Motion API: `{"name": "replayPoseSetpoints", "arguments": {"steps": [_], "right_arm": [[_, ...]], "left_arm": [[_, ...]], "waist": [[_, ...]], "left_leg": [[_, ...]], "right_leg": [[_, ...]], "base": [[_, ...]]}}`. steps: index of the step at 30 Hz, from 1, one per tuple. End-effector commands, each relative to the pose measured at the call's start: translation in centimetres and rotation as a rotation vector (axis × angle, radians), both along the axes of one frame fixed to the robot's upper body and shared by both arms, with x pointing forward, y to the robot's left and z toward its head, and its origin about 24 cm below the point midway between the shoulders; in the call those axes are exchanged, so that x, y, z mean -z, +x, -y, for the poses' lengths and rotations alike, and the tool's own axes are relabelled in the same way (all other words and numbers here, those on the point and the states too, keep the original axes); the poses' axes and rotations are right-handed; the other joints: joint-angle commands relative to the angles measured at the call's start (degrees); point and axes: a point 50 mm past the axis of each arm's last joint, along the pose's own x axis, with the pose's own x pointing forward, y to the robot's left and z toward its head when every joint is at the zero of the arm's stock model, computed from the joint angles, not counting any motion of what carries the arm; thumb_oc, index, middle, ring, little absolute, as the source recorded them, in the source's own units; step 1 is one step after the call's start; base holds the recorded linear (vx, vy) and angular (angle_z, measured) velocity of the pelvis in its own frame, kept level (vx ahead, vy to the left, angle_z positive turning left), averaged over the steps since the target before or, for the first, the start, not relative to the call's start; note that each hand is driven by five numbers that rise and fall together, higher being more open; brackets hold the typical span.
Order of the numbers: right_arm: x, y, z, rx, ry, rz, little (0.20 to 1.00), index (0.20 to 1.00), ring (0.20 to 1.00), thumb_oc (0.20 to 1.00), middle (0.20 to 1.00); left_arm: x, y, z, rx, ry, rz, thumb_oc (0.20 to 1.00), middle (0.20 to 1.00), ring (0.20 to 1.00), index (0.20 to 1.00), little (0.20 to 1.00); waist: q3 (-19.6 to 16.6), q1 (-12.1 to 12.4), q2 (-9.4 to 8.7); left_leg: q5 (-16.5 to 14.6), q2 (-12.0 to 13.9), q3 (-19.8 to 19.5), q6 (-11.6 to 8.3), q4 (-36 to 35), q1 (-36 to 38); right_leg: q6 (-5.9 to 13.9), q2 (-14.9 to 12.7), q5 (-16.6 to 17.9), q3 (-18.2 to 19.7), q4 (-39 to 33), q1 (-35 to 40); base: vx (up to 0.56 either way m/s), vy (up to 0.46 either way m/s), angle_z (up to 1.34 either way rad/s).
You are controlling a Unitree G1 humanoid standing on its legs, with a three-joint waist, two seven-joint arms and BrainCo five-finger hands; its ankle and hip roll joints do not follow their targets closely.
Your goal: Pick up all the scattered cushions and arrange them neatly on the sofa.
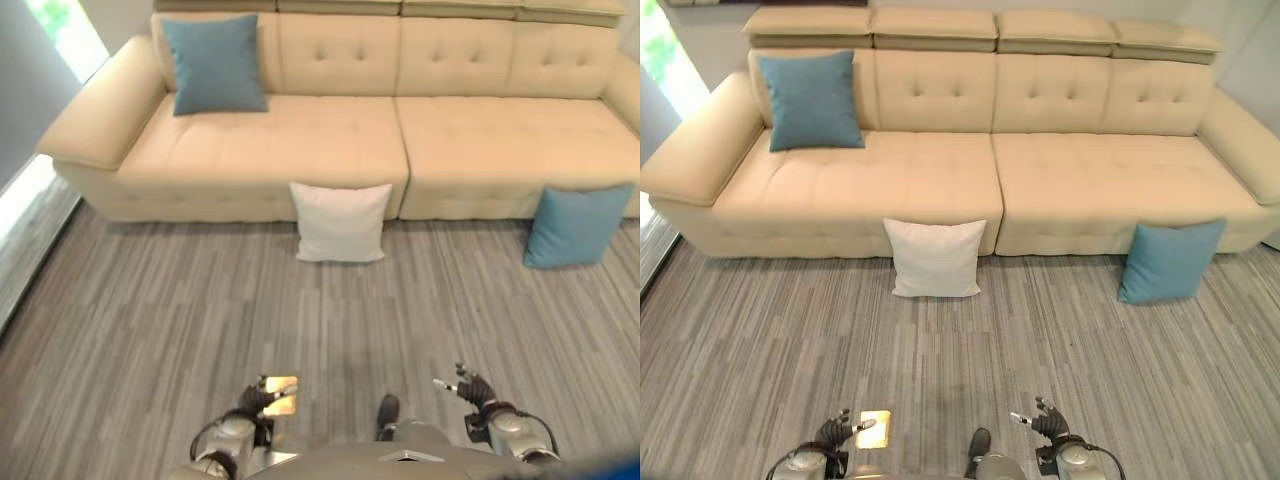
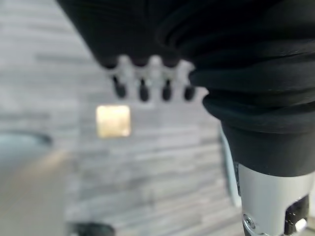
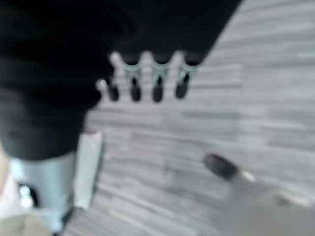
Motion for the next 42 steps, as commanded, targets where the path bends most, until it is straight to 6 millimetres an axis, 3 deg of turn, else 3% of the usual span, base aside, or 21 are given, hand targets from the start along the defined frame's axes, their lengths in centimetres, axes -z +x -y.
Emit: {"name": "replayPoseSetpoints", "arguments": {"steps": [1,2,4,6,9,10,14,17,18,20,23,27,30,31,32,33,35,39,42], "right_arm": [[-0.7,0.8,1.3,0.020,-0.024,0.048,1.000,1.000,1.000,1.000,1.000],[-0.7,0.7,1.4,0.022,-0.024,0.045,1.000,1.000,1.000,1.000,1.000],[-0.6,0.5,1.2,0.022,-0.022,0.042,1.000,1.000,1.000,1.000,1.000],[-0.5,0.5,1.0,0.016,-0.019,0.041,1.000,1.000,1.000,1.000,1.000],[-0.4,0.6,0.3,0.005,-0.001,0.042,1.000,1.000,1.000,1.000,1.000],[-0.4,0.7,-0.1,0.000,0.011,0.043,1.000,1.000,1.000,1.000,1.000],[-0.6,1.3,-0.4,0.001,0.026,0.063,1.000,1.000,1.000,1.000,1.000],[-0.8,1.7,-0.5,0.001,0.029,0.075,1.000,1.000,1.000,1.000,1.000],[-0.8,1.7,-0.5,-0.009,0.030,0.075,1.000,1.000,1.000,1.000,1.000],[-0.9,1.9,-0.4,-0.012,0.027,0.084,1.000,1.000,1.000,1.000,1.000],[-1.1,2.1,-0.4,-0.006,0.028,0.094,1.000,1.000,1.000,1.000,1.000],[-1.0,1.8,-0.3,-0.013,0.025,0.088,1.000,1.000,1.000,1.000,1.000],[-0.6,0.7,0.4,0.012,0.019,0.061,1.000,1.000,1.000,1.000,1.000],[-0.6,0.6,0.5,0.012,0.019,0.061,1.000,1.000,1.000,1.000,1.000],[-0.7,0.7,0.6,0.016,0.019,0.068,1.000,1.000,1.000,1.000,1.000],[-0.9,0.9,0.6,0.015,0.015,0.078,1.000,1.000,1.000,1.000,1.000],[-1.0,1.1,0.7,0.012,0.015,0.079,1.000,1.000,1.000,1.000,1.000],[-1.1,1.2,0.8,0.003,0.009,0.084,1.000,1.000,1.000,1.000,1.000],[-1.3,1.2,1.0,-0.002,0.004,0.099,1.000,1.000,1.000,1.000,1.000]], "left_arm": [[-0.3,0.8,0.7,0.091,0.010,0.022,1.000,1.000,1.000,1.000,1.000],[-0.2,0.7,0.7,0.096,0.012,0.020,1.000,1.000,1.000,1.000,1.000],[0.0,0.1,0.6,0.099,0.018,0.000,1.000,1.000,1.000,1.000,1.000],[0.1,-0.1,0.5,0.097,0.022,-0.008,1.000,1.000,1.000,1.000,1.000],[0.2,-0.7,0.0,0.075,0.028,-0.027,1.000,1.000,1.000,1.000,1.000],[0.4,-1.2,-0.2,0.066,0.026,-0.040,1.000,1.000,1.000,1.000,1.000],[0.4,-1.3,-0.4,0.070,0.029,-0.042,1.000,1.000,1.000,1.000,1.000],[0.2,-0.7,-0.6,0.081,0.038,-0.031,1.000,1.000,1.000,1.000,1.000],[0.1,-0.7,-0.8,0.076,0.042,-0.028,1.000,1.000,1.000,1.000,1.000],[0.1,-0.8,-1.0,0.074,0.042,-0.033,1.000,1.000,1.000,1.000,1.000],[0.2,-0.9,-1.1,0.074,0.049,-0.038,1.000,1.000,1.000,1.000,1.000],[0.4,-1.4,-1.0,0.074,0.045,-0.054,1.000,1.000,1.000,1.000,1.000],[0.7,-2.0,-0.2,0.095,0.020,-0.076,1.000,1.000,1.000,1.000,1.000],[0.7,-2.0,-0.2,0.095,0.020,-0.076,1.000,1.000,1.000,1.000,1.000],[0.6,-1.6,0.1,0.109,0.018,-0.065,1.000,1.000,1.000,1.000,1.000],[0.5,-1.1,0.2,0.110,0.016,-0.051,1.000,1.000,1.000,1.000,1.000],[0.3,-0.8,0.2,0.105,0.014,-0.040,1.000,1.000,1.000,1.000,1.000],[0.2,-0.5,0.1,0.105,0.018,-0.030,1.000,1.000,1.000,1.000,1.000],[0.3,-0.8,0.1,0.109,0.023,-0.031,1.000,1.000,1.000,1.000,1.000]], "waist": [[2.8,-1.2,0.32],[2.8,-1.2,0.34],[2.0,-1.4,1.30],[2.0,-0.9,1.41],[1.5,-0.4,0.87],[0.5,0.2,0.63],[0.4,0.6,1.09],[0.9,-0.5,2.11],[1.0,-1.4,2.53],[1.1,-2.1,2.78],[1.5,-3.1,2.62],[1.8,-3.8,2.52],[0.6,-4.3,1.55],[0.6,-4.3,1.58],[0.8,-5.1,1.10],[1.8,-4.8,0.52],[2.7,-4.2,0.41],[2.8,-3.7,0.40],[2.3,-2.8,1.02]], "left_leg": [[4.8,-1.2,6.6,3.52,-17.1,-1.6],[4.0,-1.2,8.0,4.11,-19.4,-2.1],[8.7,0.7,12.5,2.95,-28.1,-3.8],[11.3,0.8,13.1,3.34,-30.2,-4.1],[9.8,-0.6,11.5,4.28,-30.1,-2.8],[8.2,-1.8,11.3,5.38,-30.2,-1.6],[5.2,-4.1,10.9,8.54,-30.9,1.7],[3.6,-4.8,9.2,9.95,-31.7,4.9],[3.2,-5.4,7.6,9.97,-33.1,7.0],[2.8,-6.2,6.3,9.65,-34.4,8.7],[2.2,-6.7,4.7,8.99,-35.2,10.3],[1.1,-7.1,3.4,8.57,-34.8,11.5],[-0.9,-6.7,3.8,5.83,-28.9,10.1],[-1.0,-6.7,3.7,5.81,-28.7,10.0],[1.1,-3.7,7.1,3.97,-22.1,7.6],[2.8,-2.9,7.6,2.57,-16.2,5.1],[3.7,-2.0,7.2,2.10,-13.7,2.9],[2.3,-1.8,6.0,3.22,-19.5,1.5],[6.7,-0.6,3.1,3.11,-28.5,-0.3]], "right_leg": [[6.97,-1.2,-3.4,0.6,3.6,4.4],[7.20,-0.9,-4.0,0.3,3.5,5.1],[7.71,1.1,-7.0,-0.1,3.6,7.2],[7.43,1.5,-7.1,-0.4,4.1,7.5],[8.00,1.1,-8.1,-0.1,5.5,8.5],[9.17,-0.4,-8.3,0.0,7.9,8.7],[12.98,-4.8,-2.6,0.7,21.2,3.8],[12.87,-5.3,-0.7,2.3,27.9,-0.7],[12.05,-3.7,-1.3,4.1,26.1,-3.4],[11.24,-2.9,-1.3,3.7,20.3,-5.5],[11.62,-2.8,0.6,4.1,13.5,-8.0],[11.99,-3.2,1.8,4.1,11.4,-7.8],[10.27,-2.0,0.2,3.7,7.1,-2.4],[10.25,-2.0,0.2,3.6,7.0,-2.4],[8.87,-1.5,-0.8,2.6,6.0,-0.4],[7.98,-1.7,-1.0,2.2,5.7,0.6],[7.05,-1.1,-2.0,1.6,5.4,1.6],[7.32,-0.7,-3.3,1.8,5.0,2.3],[7.62,0.8,-4.8,3.1,5.2,3.0]], "base": [[0.18,-0.045,0.43],[0.20,-0.011,0.57],[0.30,0.023,0.47],[0.23,0.047,0.20],[0.28,0.121,-0.15],[0.27,0.200,-0.30],[0.19,0.224,-0.14],[0.17,0.147,0.19],[0.39,0.155,0.35],[0.27,0.018,0.22],[0.16,-0.038,0.30],[0.21,-0.069,0.38],[0.21,-0.135,0.33],[0.11,-0.144,0.56],[0.08,-0.179,0.42],[0.09,-0.198,0.43],[0.04,-0.101,0.56],[0.08,-0.011,0.05],[0.17,0.060,-0.03]]}}
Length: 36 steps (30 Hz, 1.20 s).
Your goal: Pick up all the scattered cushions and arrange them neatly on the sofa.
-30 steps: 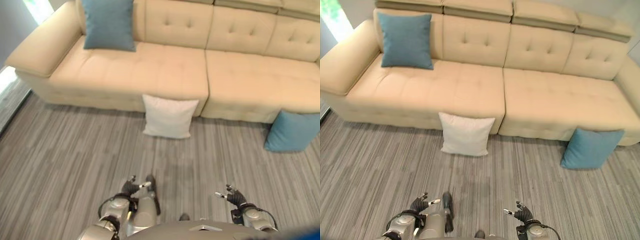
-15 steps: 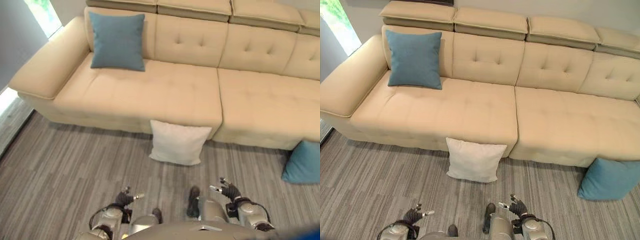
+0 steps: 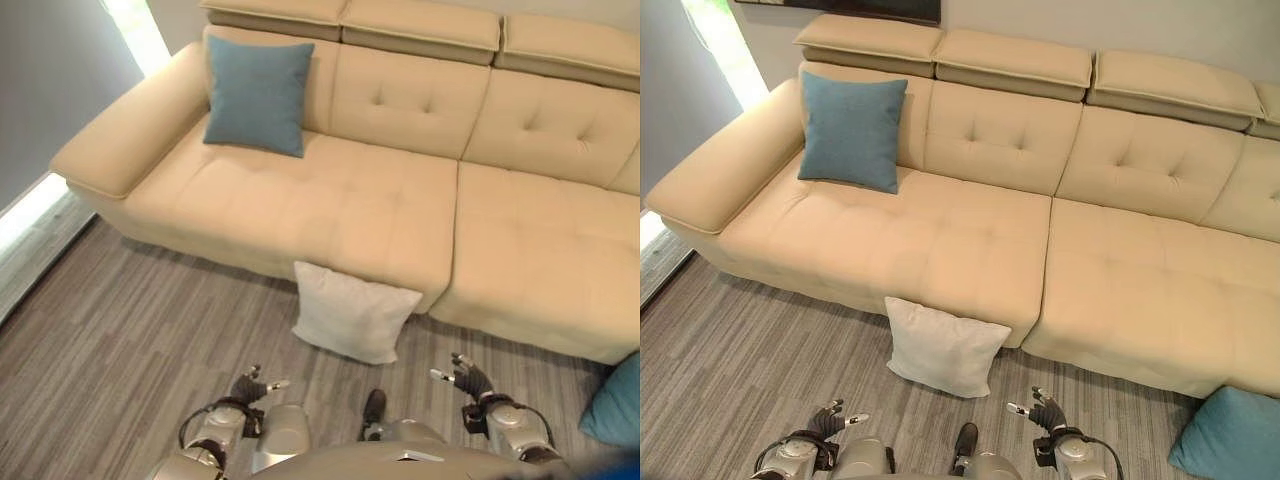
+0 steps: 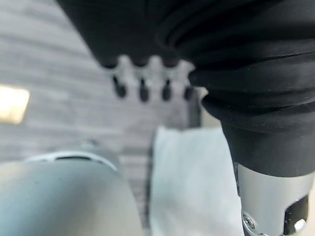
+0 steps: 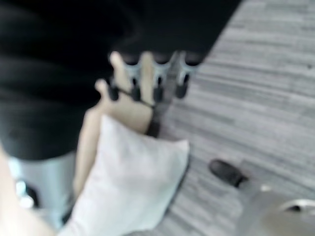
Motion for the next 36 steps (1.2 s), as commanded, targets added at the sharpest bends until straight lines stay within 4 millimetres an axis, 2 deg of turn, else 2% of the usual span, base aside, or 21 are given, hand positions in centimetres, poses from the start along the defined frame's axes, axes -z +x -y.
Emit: {"name": "replayPoseSetpoints", "arguments": {"steps": [1,4,7,10,13,14,15,18,19,20,21,22,23,25,26,27,30,31,32,34,36], "right_arm": [[-0.9,0.7,1.3,0.013,-0.021,0.070,1.000,1.000,1.000,1.000,1.000],[-0.9,0.7,1.0,0.012,-0.011,0.071,1.000,1.000,1.000,1.000,1.000],[-1.3,1.6,0.7,-0.007,-0.015,0.102,1.000,1.000,1.000,1.000,1.000],[-2.2,3.3,0.7,0.002,-0.033,0.160,1.000,1.000,1.000,1.000,1.000],[-2.7,4.2,1.0,0.013,-0.089,0.196,1.000,1.000,1.000,1.000,1.000],[-2.9,4.6,1.2,0.035,-0.095,0.212,1.000,1.000,1.000,1.000,1.000],[-3.3,5.1,1.5,0.057,-0.117,0.235,1.000,1.000,1.000,1.000,1.000],[-4.7,7.2,1.9,0.100,-0.154,0.306,1.000,1.000,1.000,1.000,1.000],[-7.1,10.5,2.0,0.114,-0.205,0.411,1.000,1.000,1.000,1.000,1.000],[-8.0,11.4,2.2,0.114,-0.228,0.440,1.000,1.000,1.000,1.000,1.000],[-8.4,11.9,2.4,0.111,-0.239,0.458,1.000,1.000,1.000,1.000,1.000],[-10.9,14.1,2.8,0.145,-0.276,0.558,1.000,1.000,1.000,1.000,1.000],[-12.1,15.0,3.1,0.157,-0.298,0.599,1.000,1.000,1.000,1.000,1.000],[-15.7,17.5,3.8,0.206,-0.347,0.722,1.000,1.000,1.000,1.000,1.000],[-17.2,18.2,3.9,0.224,-0.354,0.782,1.000,1.000,1.000,1.000,1.000],[-17.2,18.2,3.9,0.224,-0.354,0.782,1.000,1.000,1.000,1.000,1.000],[-20.0,19.4,4.4,0.249,-0.375,0.882,1.000,1.000,1.000,1.000,1.000],[-21.2,19.9,4.5,0.267,-0.378,0.921,1.000,1.000,1.000,1.000,1.000],[-21.3,19.9,4.5,0.267,-0.378,0.922,1.000,1.000,1.000,1.000,1.000],[-23.1,20.6,4.9,0.299,-0.396,0.976,1.000,1.000,1.000,1.000,1.000],[-23.9,20.9,5.0,0.304,-0.396,0.999,1.000,1.000,1.000,1.000,1.000]], "left_arm": [[0.4,-0.3,2.1,0.041,-0.046,0.007,1.000,1.000,1.000,1.000,1.000],[0.4,-0.5,1.9,0.035,-0.046,0.007,1.000,1.000,1.000,1.000,1.000],[0.3,-0.4,1.7,0.036,-0.037,0.014,1.000,1.000,1.000,1.000,1.000],[-0.6,1.4,1.2,0.024,-0.012,0.096,1.000,1.000,1.000,1.000,1.000],[-2.3,4.2,0.6,-0.011,0.022,0.234,1.000,1.000,1.000,1.000,1.000],[-3.1,5.2,0.4,-0.025,0.030,0.288,0.940,0.940,0.940,0.940,0.940],[-4.3,6.8,0.5,-0.033,0.041,0.372,1.000,1.000,1.000,1.000,1.000],[-6.7,10.0,0.9,-0.046,0.074,0.509,1.000,1.000,1.000,1.000,1.000],[-10.2,14.3,1.7,-0.033,0.138,0.655,1.000,1.000,1.000,1.000,1.000],[-11.0,15.3,1.7,-0.040,0.152,0.683,1.000,1.000,1.000,1.000,1.000],[-11.3,15.7,1.6,-0.057,0.148,0.691,1.000,1.000,1.000,1.000,1.000],[-13.5,17.6,1.3,-0.117,0.119,0.765,1.000,1.000,1.000,1.000,1.000],[-14.4,18.3,1.1,-0.154,0.118,0.788,1.000,1.000,1.000,1.000,1.000],[-17.2,20.3,1.0,-0.247,0.084,0.875,1.000,1.000,1.000,1.000,1.000],[-18.0,20.8,1.1,-0.252,0.067,0.910,1.000,1.000,1.000,1.000,1.000],[-18.0,20.8,1.1,-0.252,0.067,0.910,1.000,1.000,1.000,1.000,1.000],[-19.7,21.6,0.9,-0.269,0.063,0.963,1.000,1.000,1.000,1.000,1.000],[-20.9,22.3,1.0,-0.297,0.046,0.995,1.000,1.000,1.000,1.000,1.000],[-20.9,22.3,1.0,-0.298,0.046,0.995,1.000,1.000,1.000,1.000,1.000],[-22.4,23.0,1.3,-0.314,0.025,1.040,1.000,1.000,1.000,1.000,1.000],[-22.9,23.3,1.5,-0.328,0.009,1.056,1.000,1.000,1.000,1.000,1.000]], "waist": [[0.9,0.8,0.50],[1.0,1.1,0.29],[1.4,1.2,0.60],[3.3,1.6,0.98],[5.1,2.1,1.08],[5.9,2.1,1.15],[6.8,2.1,1.35],[10.0,2.1,2.18],[12.9,1.1,2.89],[13.4,0.7,2.93],[13.5,0.5,2.97],[14.8,-0.6,3.52],[15.0,-0.8,3.82],[16.5,-1.8,4.66],[16.7,-2.0,4.97],[16.6,-2.0,4.97],[16.7,-2.5,5.48],[17.0,-2.6,5.66],[16.8,-2.6,5.65],[17.2,-2.6,5.99],[17.3,-2.5,6.12]], "left_leg": [[5.8,-1.7,-1.8,1.40,-5.6,1.3],[5.6,-2.7,-2.4,1.95,-6.7,2.2],[3.8,-3.9,-1.8,3.48,-6.3,2.8],[1.3,-4.7,-0.2,5.22,-3.4,1.7],[0.3,-4.9,0.5,5.89,-1.4,-0.1],[0.1,-5.0,0.8,6.04,-0.7,-1.1],[0.0,-5.1,0.9,6.12,-0.3,-2.2],[-0.1,-5.2,1.0,6.26,2.1,-6.6],[0.1,-4.6,1.8,6.38,5.7,-14.0],[0.2,-4.5,2.1,6.45,6.7,-16.2],[-1.5,-4.3,1.8,5.97,8.1,-17.3],[-1.2,-4.0,2.0,6.04,9.9,-22.6],[-1.2,-3.9,2.2,6.13,10.6,-24.8],[-0.8,-3.3,2.8,5.99,12.8,-32.1],[-0.7,-3.2,3.0,6.06,13.5,-35.5],[-0.7,-3.2,3.0,6.06,13.5,-35.6],[-0.5,-3.0,3.1,6.05,14.0,-40.2],[-0.4,-2.8,2.9,6.08,14.4,-42.4],[-0.4,-2.8,3.0,6.09,14.5,-42.7],[-0.6,-2.8,2.8,6.27,15.5,-45.9],[-0.6,-2.8,2.7,6.34,15.7,-47.1]], "right_leg": [[7.01,-1.6,-5.9,4.3,8.6,2.3],[7.54,-2.0,-6.6,5.3,10.6,2.1],[8.59,-3.8,-6.9,6.0,14.5,0.1],[9.57,-5.8,-6.8,7.4,20.2,-4.5],[9.89,-6.8,-6.4,7.4,22.5,-7.6],[9.92,-7.3,-6.2,7.2,23.0,-8.7],[9.95,-7.5,-6.1,7.2,23.5,-10.0],[9.68,-8.5,-6.1,7.2,25.8,-14.5],[8.97,-9.3,-6.2,7.3,28.7,-22.1],[8.81,-9.2,-6.3,7.5,29.4,-24.1],[9.27,-9.3,-7.9,8.2,30.8,-25.4],[9.19,-9.5,-7.7,9.1,32.6,-31.3],[9.15,-9.6,-7.8,9.7,33.6,-33.7],[8.98,-9.8,-7.5,11.3,36.3,-41.9],[8.87,-9.9,-7.6,12.1,37.3,-45.6],[8.87,-9.9,-7.6,12.1,37.3,-45.6],[8.69,-10.3,-7.8,13.1,38.6,-50.8],[8.63,-10.4,-7.9,13.6,39.4,-53.2],[8.63,-10.4,-7.9,13.6,39.6,-53.5],[8.57,-10.6,-7.9,14.0,40.8,-56.8],[8.60,-10.8,-8.0,14.2,41.4,-58.4]], "base": [[0.10,0.043,-0.12],[0.16,0.131,-0.35],[0.08,0.197,-0.42],[0.01,0.195,-0.40],[-0.04,0.074,-0.34],[-0.08,0.041,-0.17],[-0.13,0.034,-0.12],[-0.20,0.038,-0.03],[-0.26,0.020,-0.04],[-0.14,0.021,0.00],[-0.05,0.038,-0.15],[-0.05,0.058,-0.27],[-0.16,0.084,-0.38],[-0.12,0.081,-0.30],[-0.07,0.048,-0.21],[-0.04,0.033,-0.14],[-0.02,0.028,-0.19],[0.00,0.000,0.00],[0.00,0.000,0.00],[0.00,0.000,0.00],[0.00,0.000,0.00]]}}
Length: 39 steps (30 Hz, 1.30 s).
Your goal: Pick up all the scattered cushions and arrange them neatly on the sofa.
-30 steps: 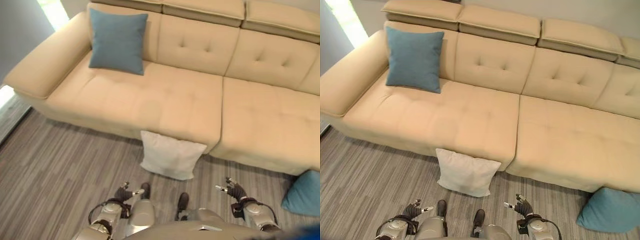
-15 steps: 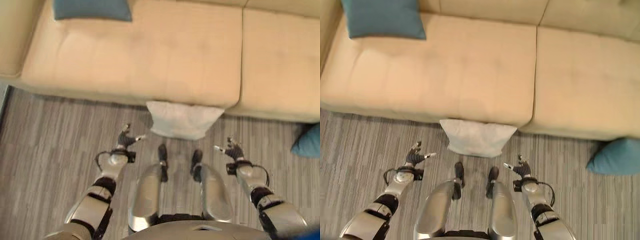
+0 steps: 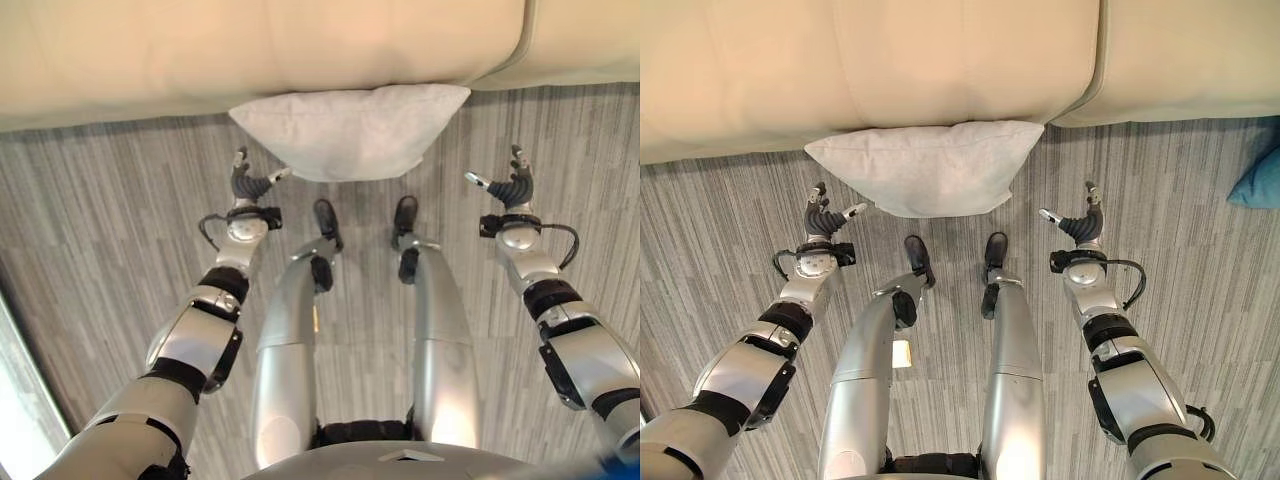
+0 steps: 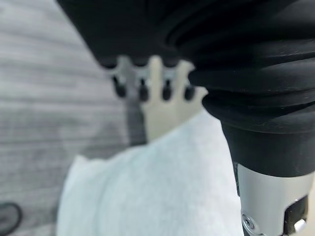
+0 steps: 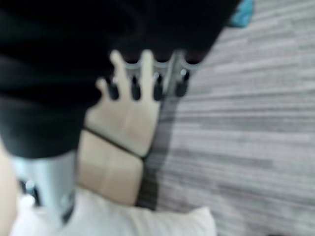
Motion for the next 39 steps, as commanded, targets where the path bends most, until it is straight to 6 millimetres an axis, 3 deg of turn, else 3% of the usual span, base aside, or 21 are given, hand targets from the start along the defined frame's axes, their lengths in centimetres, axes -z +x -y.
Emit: {"name": "replayPoseSetpoints", "arguments": {"steps": [1,4,5,8,10,13,18,19,24,29,33,39], "right_arm": [[-1.3,-0.5,2.0,0.066,-0.040,0.069,1.000,1.000,1.000,1.000,1.000],[-3.1,0.1,1.8,0.062,-0.038,0.124,1.000,1.000,1.000,1.000,1.000],[-4.9,0.5,1.5,0.038,-0.046,0.183,1.000,1.000,1.000,1.000,1.000],[-6.8,1.0,0.9,0.005,-0.052,0.233,1.000,1.000,1.000,1.000,1.000],[-7.0,1.1,0.8,-0.005,-0.048,0.239,1.000,1.000,1.000,1.000,1.000],[-9.4,1.9,-1.0,-0.078,-0.050,0.299,1.000,1.000,1.000,1.000,1.000],[-10.4,2.4,-2.2,-0.112,-0.045,0.320,1.000,1.000,1.000,1.000,1.000],[-10.5,2.7,-3.0,-0.139,-0.043,0.310,1.000,1.000,1.000,1.000,1.000],[-11.0,3.2,-4.0,-0.167,-0.048,0.301,1.000,1.000,1.000,1.000,1.000],[-12.9,3.8,-4.6,-0.184,-0.110,0.302,1.000,1.000,1.000,1.000,1.000],[-16.8,4.0,-5.0,-0.179,-0.156,0.380,1.000,1.000,1.000,1.000,1.000],[-20.5,3.8,-6.3,-0.228,-0.177,0.466,1.000,1.000,1.000,1.000,1.000]], "left_arm": [[0.3,-0.4,-0.7,-0.071,-0.093,0.031,1.000,1.000,1.000,1.000,1.000],[-1.2,0.3,-0.2,-0.065,-0.157,0.080,1.000,1.000,1.000,1.000,1.000],[-3.5,0.9,0.3,-0.036,-0.178,0.158,1.000,1.000,1.000,1.000,1.000],[-5.8,1.6,0.3,-0.022,-0.174,0.219,1.000,1.000,1.000,1.000,1.000],[-6.3,1.7,0.3,-0.018,-0.176,0.231,1.000,1.000,1.000,1.000,1.000],[-10.4,2.4,0.4,0.018,-0.149,0.334,1.000,1.000,1.000,1.000,1.000],[-13.2,2.6,1.4,0.064,-0.131,0.409,1.000,1.000,1.000,1.000,1.000],[-14.6,2.7,2.9,0.106,-0.119,0.445,1.000,1.000,1.000,1.000,1.000],[-16.0,2.8,4.9,0.162,-0.110,0.481,1.000,1.000,1.000,1.000,1.000],[-17.3,2.7,6.9,0.221,-0.109,0.512,1.000,1.000,1.000,1.000,1.000],[-18.8,2.1,9.7,0.310,-0.135,0.569,1.000,1.000,1.000,1.000,1.000],[-19.5,1.7,11.2,0.365,-0.156,0.594,1.000,1.000,1.000,1.000,1.000]], "waist": [[-3.5,0.4,1.61],[-3.4,0.4,1.37],[-3.2,0.3,1.22],[-3.2,0.2,0.76],[-3.2,0.1,0.63],[-3.0,-0.1,0.05],[-2.7,-0.1,0.26],[-2.4,0.0,0.41],[-2.4,0.3,0.97],[-2.1,1.0,1.74],[-1.7,2.3,2.92],[-1.6,3.4,3.62]], "left_leg": [[0.6,-0.4,-6.0,-4.83,-3.1,-1.4],[0.6,-0.3,-6.3,-4.83,-2.4,-3.8],[0.5,-0.4,-6.6,-4.77,-1.5,-6.0],[0.2,-0.4,-7.0,-4.67,0.0,-8.3],[0.1,-0.4,-6.9,-4.67,0.4,-9.1],[-0.7,-0.7,-7.3,-4.30,3.8,-12.7],[-1.2,-1.0,-7.4,-4.19,5.2,-15.1],[-1.1,-1.2,-7.4,-4.08,5.3,-16.1],[-0.9,-1.6,-7.3,-3.93,5.6,-17.5],[-0.7,-1.9,-7.4,-3.73,5.9,-18.6],[-0.3,-2.3,-7.6,-3.65,5.8,-19.7],[-0.1,-2.5,-7.6,-3.57,5.6,-20.0]], "right_leg": [[4.85,-2.4,2.1,0.3,-2.1,0.8],[4.78,-2.4,2.1,0.3,-1.4,-1.6],[4.71,-2.2,1.9,0.5,-0.3,-3.8],[4.69,-2.1,1.8,0.5,0.8,-5.9],[4.67,-2.1,1.7,0.6,1.1,-6.5],[4.65,-1.7,1.4,1.0,3.7,-9.9],[4.56,-1.8,1.0,1.2,5.1,-12.2],[4.58,-2.0,0.8,1.3,5.6,-13.3],[4.62,-2.0,0.7,1.7,6.3,-15.0],[4.82,-2.4,0.9,1.9,6.8,-16.0],[4.90,-2.7,0.8,1.8,7.2,-17.1],[4.91,-2.8,0.6,2.0,7.9,-18.1]], "base": [[0.00,0.000,0.00],[0.00,-0.052,0.03],[0.00,0.000,0.00],[0.00,-0.013,0.02],[0.01,0.002,0.05],[0.00,0.004,0.01],[0.01,0.016,0.02],[0.02,0.053,0.03],[0.01,0.030,0.00],[0.00,0.016,0.01],[0.01,0.000,0.02],[0.01,-0.013,0.02]]}}
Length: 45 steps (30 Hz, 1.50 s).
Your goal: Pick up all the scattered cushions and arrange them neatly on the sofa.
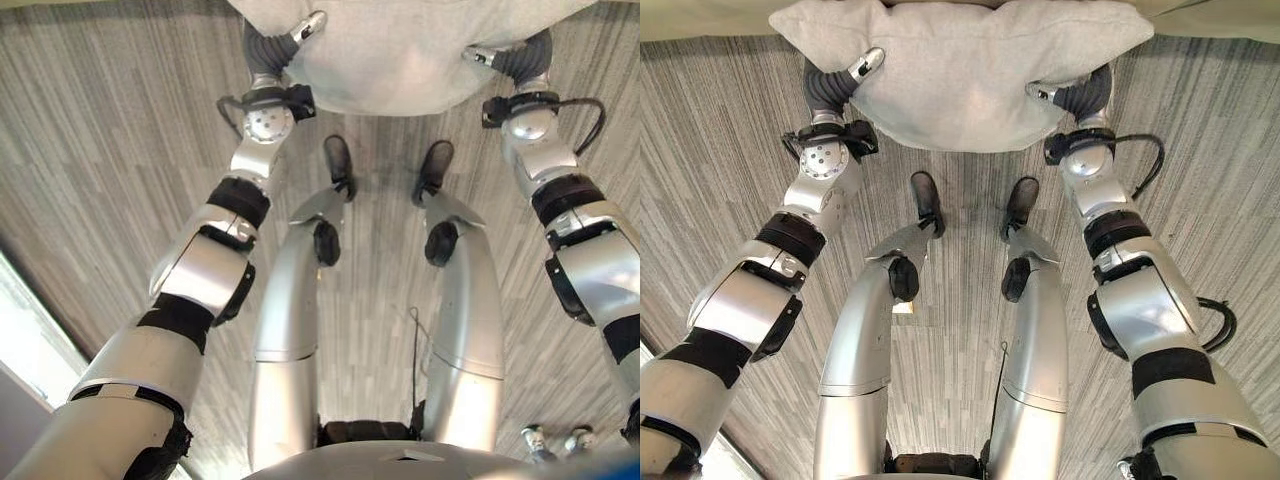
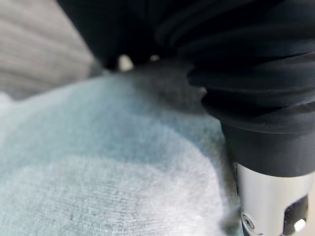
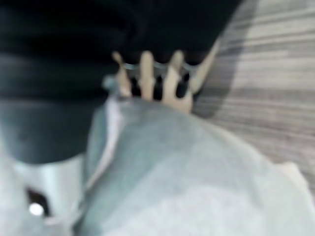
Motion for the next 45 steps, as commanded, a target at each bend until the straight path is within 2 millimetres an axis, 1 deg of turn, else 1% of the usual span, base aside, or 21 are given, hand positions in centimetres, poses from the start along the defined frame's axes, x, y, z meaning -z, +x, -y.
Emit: {"name": "replayPoseSetpoints", "arguments": {"steps": [1,2,5,8,9,14,18,20,21,23,26,27,28,31,33,34,35,36,37,43,45], "right_arm": [[-4.9,-0.8,-3.3,-0.158,-0.066,0.179,0.200,0.200,0.200,0.200,0.200],[-5.6,-1.1,-4.2,-0.200,-0.087,0.201,0.200,0.200,0.200,0.200,0.200],[-7.4,-2.4,-6.4,-0.307,-0.091,0.314,0.200,0.200,0.200,0.200,0.200],[-6.9,-3.2,-7.4,-0.368,-0.082,0.351,0.200,0.200,0.200,0.200,0.200],[-6.3,-3.7,-7.6,-0.395,-0.155,0.356,0.200,0.200,0.200,0.200,0.200],[-2.3,-4.8,-5.9,-0.416,-0.157,0.324,0.200,0.200,0.200,0.200,0.200],[1.7,-6.4,-4.2,-0.418,-0.053,0.296,0.200,0.200,0.200,0.200,0.200],[2.5,-6.9,-3.9,-0.420,-0.033,0.291,0.200,0.200,0.200,0.200,0.200],[4.2,-7.5,-3.5,-0.424,0.019,0.271,0.200,0.200,0.200,0.200,0.200],[4.8,-8.0,-3.2,-0.421,0.019,0.262,0.200,0.200,0.200,0.200,0.200],[8.4,-9.4,-3.2,-0.442,0.059,0.177,0.200,0.200,0.200,0.200,0.200],[8.9,-9.9,-3.1,-0.444,0.054,0.163,0.200,0.200,0.200,0.200,0.200],[9.5,-10.3,-3.0,-0.439,0.028,0.146,0.200,0.200,0.200,0.200,0.200],[11.1,-11.1,-2.7,-0.449,0.033,0.090,0.200,0.200,0.200,0.200,0.200],[13.8,-12.4,-2.3,-0.454,0.008,-0.015,0.200,0.200,0.200,0.200,0.200],[13.8,-12.4,-2.3,-0.453,0.009,-0.016,0.200,0.200,0.200,0.200,0.200],[15.9,-13.8,-1.4,-0.450,0.001,-0.102,0.200,0.200,0.200,0.200,0.200],[15.9,-13.9,-1.4,-0.449,0.001,-0.103,0.200,0.200,0.200,0.200,0.200],[16.7,-14.8,-1.0,-0.443,-0.004,-0.136,0.200,0.200,0.200,0.200,0.200],[18.7,-16.6,0.2,-0.392,0.056,-0.202,0.200,0.200,0.200,0.200,0.200],[18.9,-17.0,0.3,-0.378,0.078,-0.202,0.200,0.200,0.200,0.200,0.200]], "left_arm": [[-2.6,-1.3,3.9,0.159,-0.036,0.137,0.467,0.467,0.467,0.467,0.467],[-2.7,-1.5,4.1,0.176,-0.039,0.152,0.200,0.200,0.200,0.200,0.200],[-3.1,-2.1,3.6,0.201,-0.066,0.204,0.200,0.200,0.200,0.200,0.200],[-2.6,-2.4,2.7,0.194,-0.087,0.217,0.200,0.200,0.200,0.200,0.200],[-2.2,-3.0,2.2,0.208,-0.068,0.242,0.200,0.200,0.200,0.200,0.200],[0.4,-4.3,0.7,0.214,0.001,0.250,0.200,0.200,0.200,0.200,0.200],[2.5,-5.9,-0.4,0.214,0.054,0.252,0.200,0.200,0.200,0.200,0.200],[3.1,-6.4,-0.6,0.220,0.053,0.252,0.200,0.200,0.200,0.200,0.200],[4.2,-7.0,-0.6,0.242,0.040,0.240,0.200,0.200,0.200,0.200,0.200],[4.8,-7.3,-0.7,0.242,0.042,0.230,0.200,0.200,0.200,0.200,0.200],[7.2,-8.9,-0.7,0.279,0.047,0.195,0.200,0.200,0.200,0.200,0.200],[7.8,-9.3,-1.0,0.277,0.054,0.184,0.200,0.200,0.200,0.200,0.200],[8.4,-9.6,-1.1,0.285,0.053,0.171,0.200,0.200,0.200,0.200,0.200],[9.8,-10.4,-1.5,0.284,0.079,0.140,0.200,0.200,0.200,0.200,0.200],[12.0,-11.4,-1.9,0.305,0.033,0.069,0.200,0.200,0.200,0.200,0.200],[12.0,-11.5,-1.9,0.305,0.033,0.068,0.200,0.200,0.200,0.200,0.200],[13.5,-12.6,-2.3,0.324,0.062,0.019,0.200,0.200,0.200,0.200,0.200],[13.6,-12.6,-2.3,0.324,0.062,0.018,0.200,0.200,0.200,0.200,0.200],[15.0,-13.1,-2.6,0.335,0.058,-0.037,0.200,0.200,0.200,0.200,0.200],[16.6,-14.0,-2.5,0.361,0.025,-0.103,0.200,0.200,0.200,0.200,0.200],[17.3,-14.3,-2.4,0.372,0.022,-0.131,0.200,0.200,0.200,0.200,0.200]], "waist": [[-1.8,0.6,3.75],[-1.7,0.8,3.76],[-2.2,0.7,3.54],[-2.8,0.6,3.28],[-3.1,0.4,3.07],[-4.3,-0.2,2.91],[-5.7,-0.5,2.70],[-6.2,-0.6,2.63],[-7.0,-0.6,2.55],[-7.2,-0.6,2.45],[-8.9,-0.6,2.34],[-9.4,-0.5,2.28],[-9.9,-0.5,2.22],[-11.1,-0.5,2.21],[-13.1,-0.7,1.77],[-12.9,-0.7,1.78],[-15.3,-1.2,1.66],[-15.3,-1.2,1.67],[-16.6,-1.8,1.63],[-19.2,-3.4,0.23],[-19.9,-3.6,-0.53]], "left_leg": [[-0.8,-1.6,-7.5,-5.11,-1.6,1.7],[-0.8,-1.6,-7.4,-5.10,-1.7,1.7],[-0.8,-1.3,-7.3,-5.16,-2.1,1.9],[-0.7,-0.9,-7.4,-5.36,-2.6,3.2],[-0.7,-0.8,-7.4,-5.38,-3.1,4.5],[-1.1,-0.4,-7.8,-5.70,-4.1,10.0],[-1.0,0.0,-8.6,-6.23,-7.6,17.6],[-0.8,0.1,-8.8,-6.38,-8.8,19.7],[-0.4,0.0,-9.0,-6.64,-11.4,24.2],[-0.1,-0.1,-9.2,-6.85,-12.4,26.3],[1.9,-0.2,-9.9,-7.90,-18.7,36.8],[2.3,-0.3,-10.1,-8.14,-20.1,39.5],[4.7,-0.1,-9.6,-8.10,-22.0,41.3],[5.9,-0.1,-10.2,-8.69,-25.5,47.1],[7.5,0.0,-10.6,-9.62,-29.9,54.3],[7.6,0.0,-10.6,-9.63,-30.1,54.7],[8.9,0.3,-10.6,-10.55,-33.5,60.4],[8.9,0.3,-10.6,-10.56,-33.6,60.6],[9.6,0.7,-10.0,-11.40,-34.9,63.5],[10.5,2.2,-8.2,-12.88,-30.8,66.3],[10.8,3.0,-8.2,-13.37,-24.4,66.4]], "right_leg": [[5.09,-0.4,-0.3,0.9,0.4,3.7],[5.15,-0.4,-0.2,0.7,0.3,3.6],[5.46,-0.1,0.3,0.2,-0.1,4.0],[5.42,0.5,0.2,-0.5,-0.8,5.6],[5.47,0.7,0.2,-1.2,-1.3,6.9],[4.96,1.3,-0.7,-2.4,-2.1,12.5],[4.68,1.5,-1.2,-3.7,-5.3,20.3],[4.66,1.5,-1.2,-4.0,-6.4,22.5],[4.54,1.8,-1.4,-4.6,-8.4,26.5],[4.54,1.8,-1.2,-5.1,-9.6,28.7],[4.40,2.9,-1.0,-7.0,-16.0,39.7],[4.35,3.2,-0.9,-7.5,-17.5,42.4],[3.65,3.6,0.9,-8.5,-19.7,44.7],[3.69,4.5,1.2,-9.4,-23.1,50.5],[3.81,5.7,1.6,-10.5,-27.1,58.3],[3.81,5.7,1.6,-10.6,-27.3,58.6],[3.95,6.9,1.9,-10.9,-31.1,64.7],[3.95,6.9,2.0,-10.9,-31.2,64.9],[3.83,7.6,2.2,-11.3,-34.0,68.6],[3.01,9.2,1.9,-11.4,-38.6,76.3],[2.07,10.0,1.4,-10.7,-40.3,80.0]], "base": [[0.00,0.000,0.00],[0.00,0.000,0.00],[0.01,-0.024,-0.01],[0.00,-0.024,-0.02],[0.00,-0.034,-0.02],[0.01,-0.065,-0.01],[0.00,-0.062,0.08],[0.02,-0.056,-0.02],[0.02,-0.039,-0.12],[0.03,-0.050,-0.05],[0.08,-0.117,0.08],[0.00,-0.096,0.06],[0.02,-0.083,0.06],[0.06,-0.064,0.10],[0.13,-0.117,0.04],[0.19,-0.161,0.05],[0.12,-0.100,0.07],[0.16,-0.176,0.10],[0.05,-0.076,0.06],[0.07,-0.132,0.08],[0.08,-0.116,0.07]]}}
